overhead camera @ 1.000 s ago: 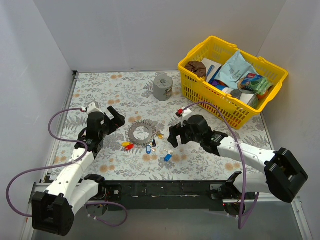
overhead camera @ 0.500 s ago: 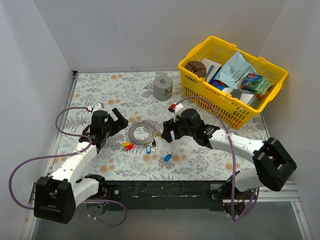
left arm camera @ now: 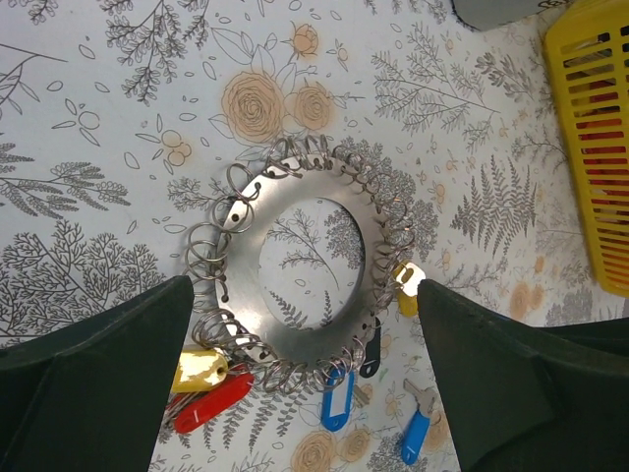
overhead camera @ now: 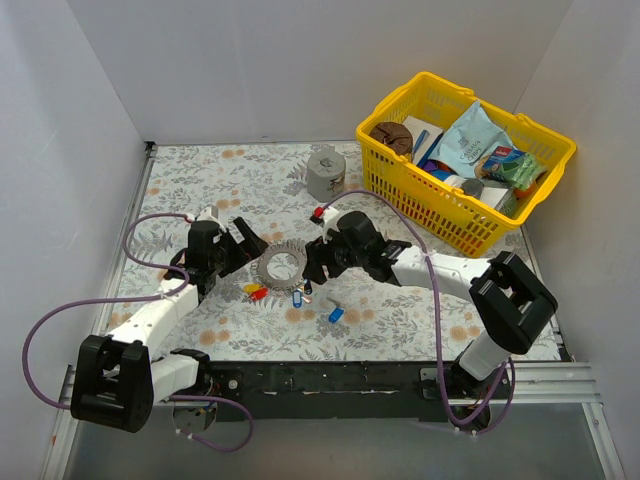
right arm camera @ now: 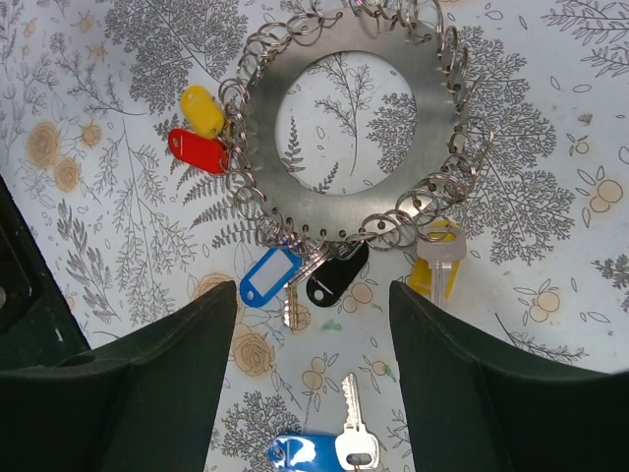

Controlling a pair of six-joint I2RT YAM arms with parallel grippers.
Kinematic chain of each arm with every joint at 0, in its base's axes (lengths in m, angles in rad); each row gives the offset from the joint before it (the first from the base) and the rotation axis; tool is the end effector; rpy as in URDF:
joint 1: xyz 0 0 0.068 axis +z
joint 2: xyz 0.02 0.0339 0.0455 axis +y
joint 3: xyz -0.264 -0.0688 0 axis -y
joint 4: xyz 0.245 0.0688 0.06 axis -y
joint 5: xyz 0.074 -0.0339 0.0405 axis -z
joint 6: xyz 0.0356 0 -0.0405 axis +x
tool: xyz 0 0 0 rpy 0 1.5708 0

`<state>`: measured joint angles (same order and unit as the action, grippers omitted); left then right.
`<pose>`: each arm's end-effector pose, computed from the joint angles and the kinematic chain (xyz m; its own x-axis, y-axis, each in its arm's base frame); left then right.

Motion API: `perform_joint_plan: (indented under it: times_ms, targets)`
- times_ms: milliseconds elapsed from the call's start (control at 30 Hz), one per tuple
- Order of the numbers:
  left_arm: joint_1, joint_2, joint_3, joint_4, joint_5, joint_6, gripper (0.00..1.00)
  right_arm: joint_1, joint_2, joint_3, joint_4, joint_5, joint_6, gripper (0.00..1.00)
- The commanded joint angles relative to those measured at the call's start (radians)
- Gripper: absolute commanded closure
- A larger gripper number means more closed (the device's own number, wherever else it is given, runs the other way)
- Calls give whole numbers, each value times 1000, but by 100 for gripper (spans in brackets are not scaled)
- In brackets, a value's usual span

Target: Put the keys on the keyring

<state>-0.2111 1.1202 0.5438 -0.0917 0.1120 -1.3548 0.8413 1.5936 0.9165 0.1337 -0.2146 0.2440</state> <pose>0.2231 -0.0519 0.2002 -0.4170 -0.9033 -0.1006 -0.5287 0.3311 -0.7816 0.2261 0.2642 0.2144 -0.5397 -0.2496 -0.8040 -0.7415 0.5932 0.3136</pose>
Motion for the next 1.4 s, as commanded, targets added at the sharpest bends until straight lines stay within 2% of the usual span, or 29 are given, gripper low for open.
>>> perform_joint_plan:
  times_ms: [0, 433, 800, 1000, 1100, 1233, 1367]
  targets:
    - [6, -23, -13, 40, 45, -3, 2, 10, 22, 53, 38, -35, 15, 30]
    - [3, 24, -30, 53, 80, 3, 6, 18, 68, 88, 15, -45, 49, 34]
    - [-1, 147, 1, 87, 46, 3, 9, 16, 80, 130, -80, 81, 81, 33]
    - [-4, 248, 44, 121, 34, 31, 22, 10, 75, 119, -95, 92, 93, 32]
    - [-10, 277, 48, 145, 35, 37, 28, -11, 77, 98, -80, 35, 124, 32]
    - [-17, 334, 58, 149, 38, 45, 41, -36, 71, 73, -72, 3, 161, 32]
    - [-19, 348, 39, 145, 34, 48, 47, -64, 65, 45, -48, -29, 185, 32]
